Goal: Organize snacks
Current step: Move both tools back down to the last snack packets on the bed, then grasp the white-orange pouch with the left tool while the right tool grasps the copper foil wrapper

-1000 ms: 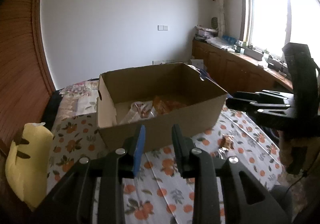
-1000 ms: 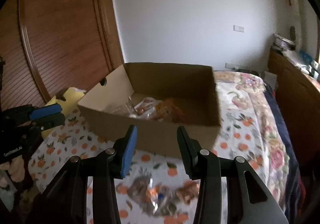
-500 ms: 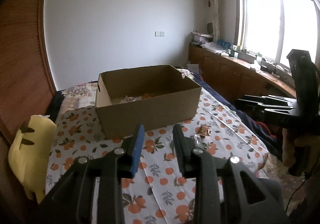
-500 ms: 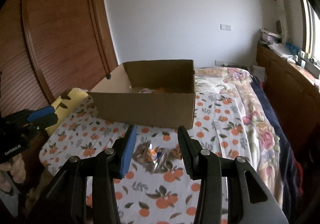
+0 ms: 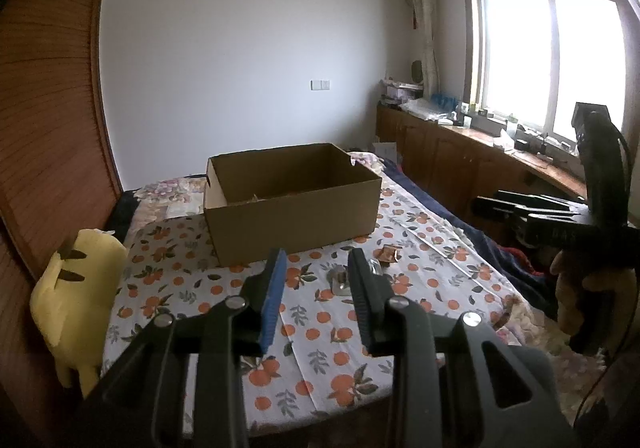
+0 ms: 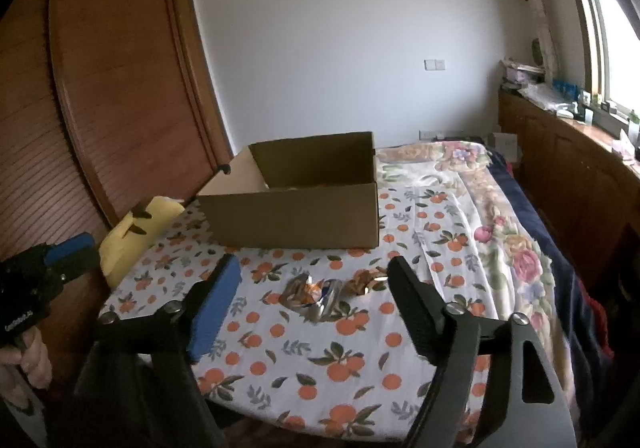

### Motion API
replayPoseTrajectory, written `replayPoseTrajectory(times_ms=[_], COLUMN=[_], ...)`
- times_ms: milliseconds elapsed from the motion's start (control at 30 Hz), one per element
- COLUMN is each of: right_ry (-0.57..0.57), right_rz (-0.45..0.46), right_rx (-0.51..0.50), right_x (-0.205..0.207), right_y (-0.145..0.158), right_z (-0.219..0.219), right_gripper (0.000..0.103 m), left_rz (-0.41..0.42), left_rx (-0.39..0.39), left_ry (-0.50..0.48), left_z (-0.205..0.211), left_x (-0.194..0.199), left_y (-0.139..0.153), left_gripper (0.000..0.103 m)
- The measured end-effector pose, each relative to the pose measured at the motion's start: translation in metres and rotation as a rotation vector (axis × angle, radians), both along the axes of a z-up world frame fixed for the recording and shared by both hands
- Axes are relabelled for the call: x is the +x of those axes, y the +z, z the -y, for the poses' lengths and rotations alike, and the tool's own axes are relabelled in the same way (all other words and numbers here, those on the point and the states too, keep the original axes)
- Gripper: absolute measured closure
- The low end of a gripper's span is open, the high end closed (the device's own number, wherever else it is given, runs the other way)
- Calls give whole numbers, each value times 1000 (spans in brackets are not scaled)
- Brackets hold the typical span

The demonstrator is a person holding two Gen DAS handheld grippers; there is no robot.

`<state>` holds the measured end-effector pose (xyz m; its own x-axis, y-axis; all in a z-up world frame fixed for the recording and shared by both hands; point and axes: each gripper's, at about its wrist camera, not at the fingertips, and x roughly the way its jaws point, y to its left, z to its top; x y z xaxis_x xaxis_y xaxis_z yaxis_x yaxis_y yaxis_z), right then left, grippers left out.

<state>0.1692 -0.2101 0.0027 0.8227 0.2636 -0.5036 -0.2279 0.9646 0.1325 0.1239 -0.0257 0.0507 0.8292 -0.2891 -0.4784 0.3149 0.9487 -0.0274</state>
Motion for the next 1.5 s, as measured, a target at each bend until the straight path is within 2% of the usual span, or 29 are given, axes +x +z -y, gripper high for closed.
replayPoseTrajectory(times_ms=[133,300,567,733,1033,1300,1500], right_ry=[-4,-16,-17,-6,29,39,42], right_rz=[10,12,23,-6,-120,-170,-234], right_rx=[-11,29,36,33,1,-9,-1], right_x=[-12,-26,-30,-12,51,95,122], right_y=[-3,-10,-28,-52,-100,-118,-131], right_z=[1,11,12,15,22,28,34], right_gripper=[15,14,13,13,13,13,13], left_rz=[4,15,9,-17,-132,-223,-326], left_rx=[12,-1,-16,-40,-56,-15,-12], left_ry=[0,-6,-42,-60,-94,-135,-165], left_z=[2,5,19,33,65,94,112], left_x=[-14,-27,-22,3,71,124,159], left_y=[-4,-10,-25,-54,-105,-136,-156], left_gripper=[71,70,67,66,64,64,64])
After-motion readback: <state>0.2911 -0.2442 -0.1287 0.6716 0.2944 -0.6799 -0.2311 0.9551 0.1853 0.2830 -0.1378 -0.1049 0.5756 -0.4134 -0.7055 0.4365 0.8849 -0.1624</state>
